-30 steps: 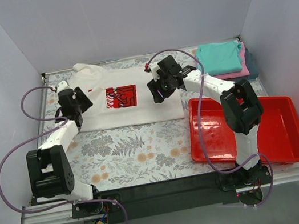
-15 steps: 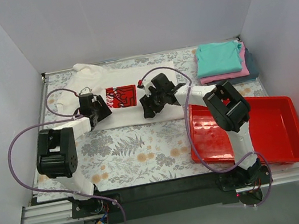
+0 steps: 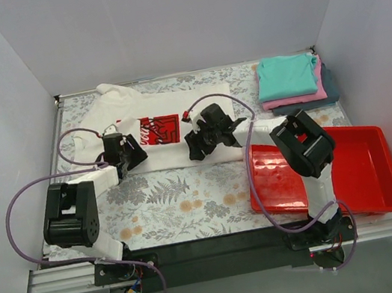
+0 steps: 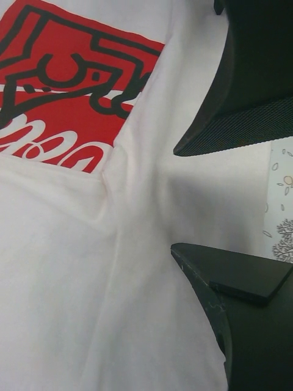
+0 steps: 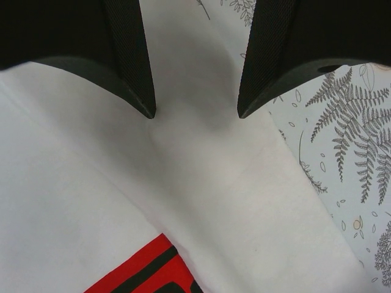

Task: Fold and stack the t-shirts
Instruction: Fold the tshirt

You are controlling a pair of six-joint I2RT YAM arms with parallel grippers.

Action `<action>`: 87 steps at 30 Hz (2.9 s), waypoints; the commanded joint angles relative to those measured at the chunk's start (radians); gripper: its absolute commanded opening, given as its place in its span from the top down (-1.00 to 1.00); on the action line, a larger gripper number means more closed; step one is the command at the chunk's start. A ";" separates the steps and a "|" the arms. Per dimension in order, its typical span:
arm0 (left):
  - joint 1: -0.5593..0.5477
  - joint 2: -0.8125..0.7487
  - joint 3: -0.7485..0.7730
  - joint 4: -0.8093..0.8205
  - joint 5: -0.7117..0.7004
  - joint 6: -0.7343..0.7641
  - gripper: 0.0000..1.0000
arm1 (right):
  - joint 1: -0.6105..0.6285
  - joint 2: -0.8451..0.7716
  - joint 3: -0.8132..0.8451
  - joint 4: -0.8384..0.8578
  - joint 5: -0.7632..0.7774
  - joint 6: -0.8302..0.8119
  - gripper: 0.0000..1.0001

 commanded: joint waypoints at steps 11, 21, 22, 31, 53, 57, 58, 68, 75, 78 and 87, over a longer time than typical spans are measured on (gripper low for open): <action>-0.081 -0.179 -0.145 -0.127 0.048 -0.086 -0.17 | 0.081 -0.071 -0.203 -0.166 0.051 0.061 -0.03; -0.096 -0.404 0.081 -0.139 -0.071 -0.094 -0.24 | 0.079 -0.179 -0.049 -0.219 0.087 0.005 -0.03; -0.095 -0.398 0.119 -0.135 -0.118 -0.077 -0.26 | 0.079 -0.186 -0.027 -0.219 0.084 0.002 -0.03; 0.089 0.009 0.400 -0.052 -0.096 0.182 -0.31 | 0.081 -0.338 -0.020 -0.219 0.097 -0.029 -0.07; 0.095 0.176 0.336 -0.086 -0.014 0.276 0.39 | 0.070 -0.435 -0.093 -0.219 0.136 -0.028 -0.11; 0.095 0.145 0.313 -0.096 -0.025 0.262 0.77 | 0.070 -0.432 -0.090 -0.219 0.131 -0.028 -0.11; 0.092 0.134 0.304 -0.086 -0.043 0.264 0.78 | 0.070 -0.432 -0.090 -0.219 0.130 -0.028 -0.11; 0.094 0.103 0.356 -0.004 -0.211 0.339 0.71 | 0.070 -0.423 -0.091 -0.221 0.123 -0.025 -0.11; 0.112 0.234 0.468 -0.061 -0.102 0.342 0.27 | 0.069 -0.424 -0.093 -0.222 0.122 -0.028 -0.11; 0.112 0.298 0.512 -0.101 -0.061 0.324 0.22 | 0.070 -0.423 -0.094 -0.224 0.122 -0.028 -0.11; 0.114 0.386 0.578 -0.216 -0.050 0.310 0.21 | 0.070 -0.421 -0.096 -0.221 0.123 -0.028 -0.11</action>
